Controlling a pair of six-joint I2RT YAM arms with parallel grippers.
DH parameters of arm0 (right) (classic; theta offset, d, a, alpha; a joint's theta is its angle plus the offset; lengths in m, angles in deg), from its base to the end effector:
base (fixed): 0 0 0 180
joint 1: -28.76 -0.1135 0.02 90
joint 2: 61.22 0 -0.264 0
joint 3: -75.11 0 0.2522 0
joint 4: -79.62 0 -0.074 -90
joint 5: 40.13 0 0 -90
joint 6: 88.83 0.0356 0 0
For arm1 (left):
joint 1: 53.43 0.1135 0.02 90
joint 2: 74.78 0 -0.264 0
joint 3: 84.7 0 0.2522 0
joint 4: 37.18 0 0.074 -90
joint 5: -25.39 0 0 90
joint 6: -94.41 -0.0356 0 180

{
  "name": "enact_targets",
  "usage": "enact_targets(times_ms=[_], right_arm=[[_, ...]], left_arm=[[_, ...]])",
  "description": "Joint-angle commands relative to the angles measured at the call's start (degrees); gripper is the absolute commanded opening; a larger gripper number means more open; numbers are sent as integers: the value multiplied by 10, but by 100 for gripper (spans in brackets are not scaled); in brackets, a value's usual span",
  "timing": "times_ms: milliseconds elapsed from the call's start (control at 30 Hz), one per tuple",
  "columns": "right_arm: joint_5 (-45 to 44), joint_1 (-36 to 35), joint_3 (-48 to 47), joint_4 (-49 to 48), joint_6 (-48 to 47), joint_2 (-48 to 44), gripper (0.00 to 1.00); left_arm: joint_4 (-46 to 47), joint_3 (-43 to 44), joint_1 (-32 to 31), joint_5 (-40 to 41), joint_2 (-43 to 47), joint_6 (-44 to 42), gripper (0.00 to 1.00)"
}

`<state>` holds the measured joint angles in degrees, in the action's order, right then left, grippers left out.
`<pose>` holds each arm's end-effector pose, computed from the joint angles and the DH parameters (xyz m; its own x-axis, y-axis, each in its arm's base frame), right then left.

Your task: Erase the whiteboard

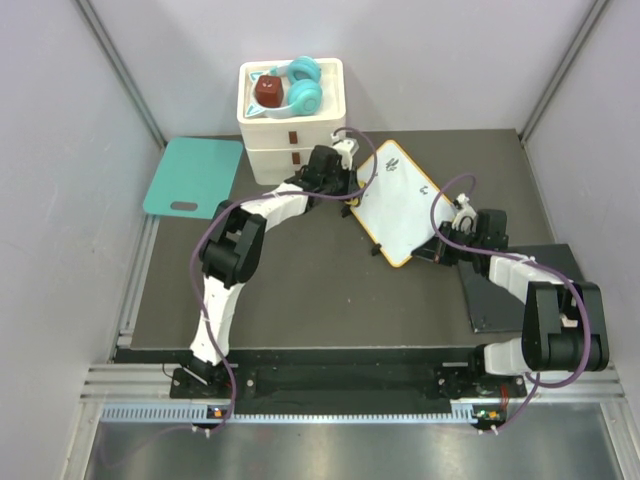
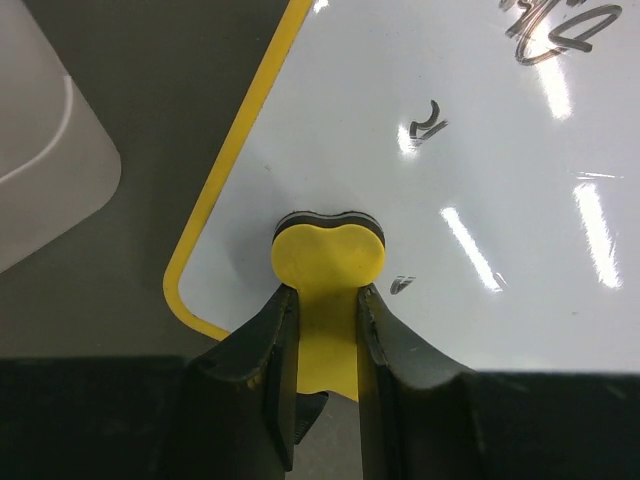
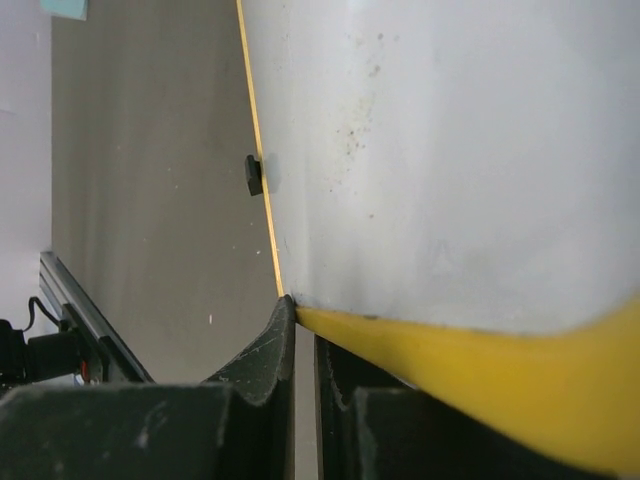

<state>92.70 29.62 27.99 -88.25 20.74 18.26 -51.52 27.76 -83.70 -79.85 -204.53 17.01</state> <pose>0.2566 0.0204 0.1679 -0.8190 0.2580 -0.5126 -0.2118 0.6943 0.6878 0.4460 -0.2711 0.1847 -0.5903 0.1008 -0.8009 0.5645 0.7608 -0.3203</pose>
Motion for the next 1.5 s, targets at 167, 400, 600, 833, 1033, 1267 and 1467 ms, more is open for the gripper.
enact_targets(times_ms=[167,400,600,833,1033,1267,1467], right_arm=[[38,-30,20,66,-42,-8,0],[36,-31,20,66,-43,-11,0],[36,-31,21,68,-44,-12,0],[36,-32,20,67,-44,-10,0],[36,-33,20,67,-45,-8,0],[34,-37,18,70,-45,-8,0],[32,-39,19,72,-47,-7,0]], left_arm=[[-123,-60,-18,15,-57,28,0],[-109,35,-73,-14,-83,28,0],[-75,61,-104,-22,-82,23,0],[-57,44,-98,1,-64,9,0],[-13,66,-65,-7,-78,53,0],[37,119,-71,-48,-81,74,0],[16,209,-73,-40,-103,74,0]])
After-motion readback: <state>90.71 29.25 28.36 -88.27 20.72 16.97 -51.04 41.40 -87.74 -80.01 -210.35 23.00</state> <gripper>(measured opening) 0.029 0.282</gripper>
